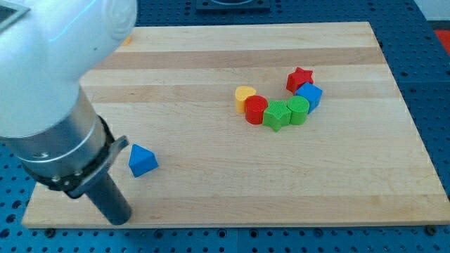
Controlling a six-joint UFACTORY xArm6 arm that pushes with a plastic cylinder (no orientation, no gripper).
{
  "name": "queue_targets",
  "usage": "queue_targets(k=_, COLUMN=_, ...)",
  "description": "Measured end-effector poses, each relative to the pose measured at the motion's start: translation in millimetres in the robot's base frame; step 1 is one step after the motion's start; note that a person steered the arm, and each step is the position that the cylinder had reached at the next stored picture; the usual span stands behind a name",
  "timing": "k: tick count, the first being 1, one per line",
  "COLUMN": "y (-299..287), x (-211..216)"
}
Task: Keep blue triangle above yellow heart
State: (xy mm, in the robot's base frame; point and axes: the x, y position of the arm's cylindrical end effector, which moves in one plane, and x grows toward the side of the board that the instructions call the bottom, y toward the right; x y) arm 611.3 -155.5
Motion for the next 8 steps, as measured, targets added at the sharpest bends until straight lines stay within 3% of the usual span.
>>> queue_targets(k=2, y=12, x=-92)
queue_targets(k=5, y=-30, x=-111)
queue_targets(k=6, y=-15, x=-144)
queue_targets(k=8, y=87, x=-213)
